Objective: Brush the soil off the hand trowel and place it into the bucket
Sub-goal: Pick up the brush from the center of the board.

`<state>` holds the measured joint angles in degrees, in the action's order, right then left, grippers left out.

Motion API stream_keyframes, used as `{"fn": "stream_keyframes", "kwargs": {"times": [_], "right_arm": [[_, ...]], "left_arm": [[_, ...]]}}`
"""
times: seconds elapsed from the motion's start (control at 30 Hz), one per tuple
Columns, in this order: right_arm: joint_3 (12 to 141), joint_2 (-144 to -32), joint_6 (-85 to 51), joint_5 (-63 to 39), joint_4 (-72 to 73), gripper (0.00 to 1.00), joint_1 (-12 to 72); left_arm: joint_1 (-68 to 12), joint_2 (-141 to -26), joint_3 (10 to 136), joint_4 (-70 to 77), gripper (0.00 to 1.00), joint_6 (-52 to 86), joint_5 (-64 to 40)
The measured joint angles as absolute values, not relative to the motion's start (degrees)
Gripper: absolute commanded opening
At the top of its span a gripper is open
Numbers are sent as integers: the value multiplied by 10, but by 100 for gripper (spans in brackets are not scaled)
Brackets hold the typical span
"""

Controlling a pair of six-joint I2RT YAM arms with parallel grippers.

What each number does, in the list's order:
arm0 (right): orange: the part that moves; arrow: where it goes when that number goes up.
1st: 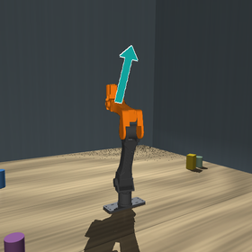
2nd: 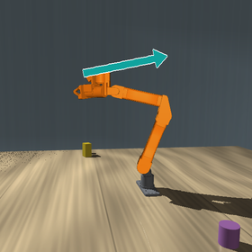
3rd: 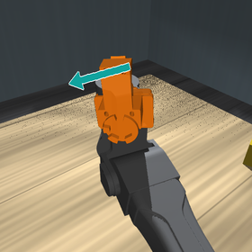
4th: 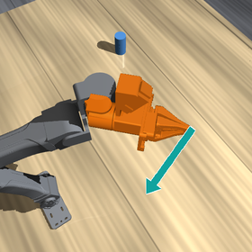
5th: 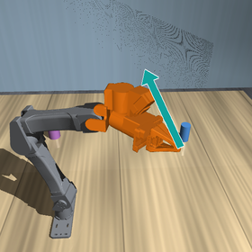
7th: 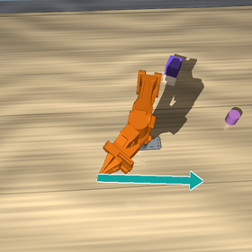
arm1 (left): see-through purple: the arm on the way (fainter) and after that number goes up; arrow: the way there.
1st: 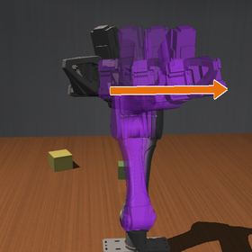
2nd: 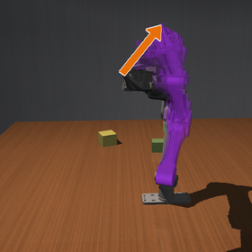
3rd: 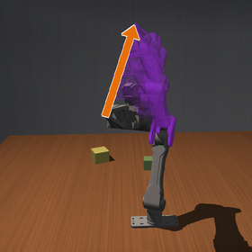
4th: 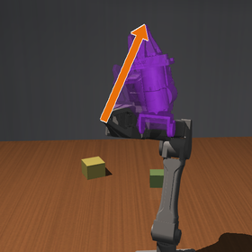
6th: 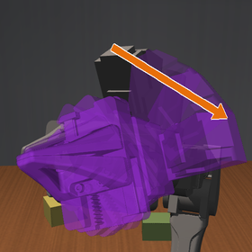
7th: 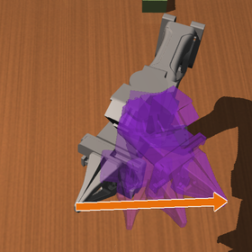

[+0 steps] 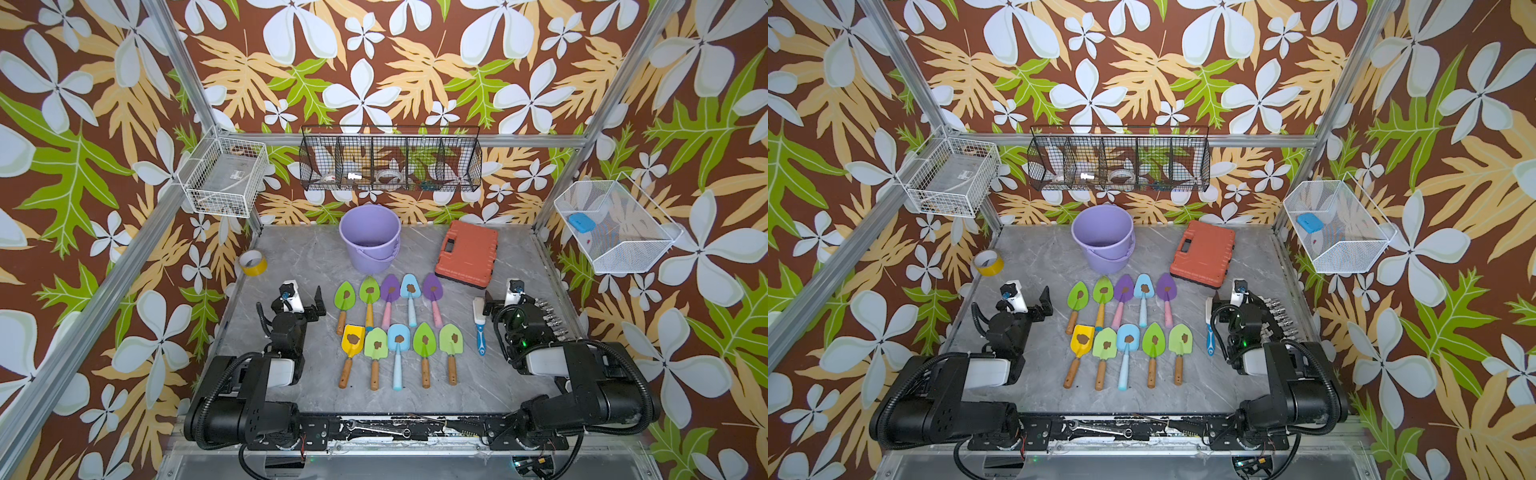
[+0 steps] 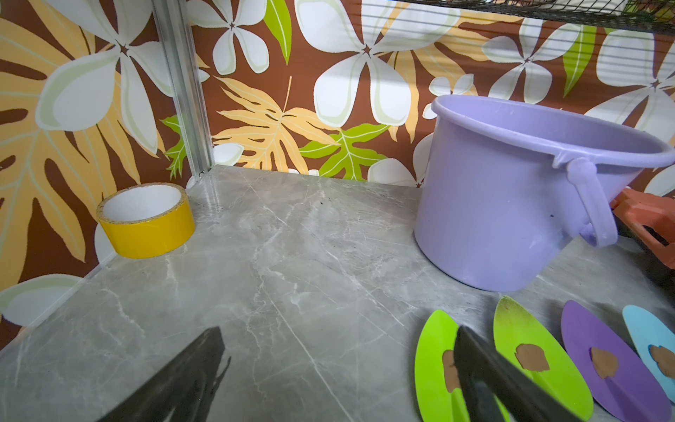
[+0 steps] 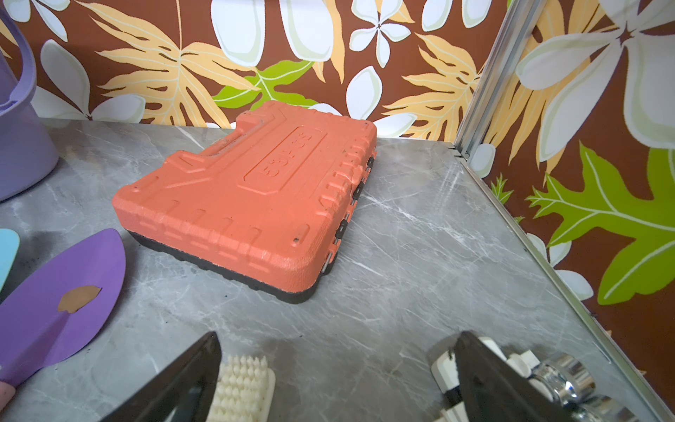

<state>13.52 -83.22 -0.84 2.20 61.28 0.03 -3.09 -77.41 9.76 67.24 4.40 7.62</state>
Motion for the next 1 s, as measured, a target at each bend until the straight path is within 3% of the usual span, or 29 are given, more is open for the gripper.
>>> {"fn": "stream_keyframes", "kwargs": {"times": [0.27,0.47,0.6,0.7,0.8,1.0], "right_arm": [[249,-702,-41,81,412,100,33],[363,-643,-158,154,161,99,88],[383,-594,-242,135,7,95,108],[384,-559,-282,132,-96,93,175],[374,-527,-317,138,-170,88,230],[316,-494,-370,139,-237,79,244]], "left_arm": [[-52,-559,108,552,100,73,135],[-76,-420,172,371,100,231,221],[-78,-404,263,191,100,328,180],[-97,-427,323,56,100,359,135],[-157,-442,358,-69,100,367,123],[-265,-469,390,-214,100,361,160]]}}
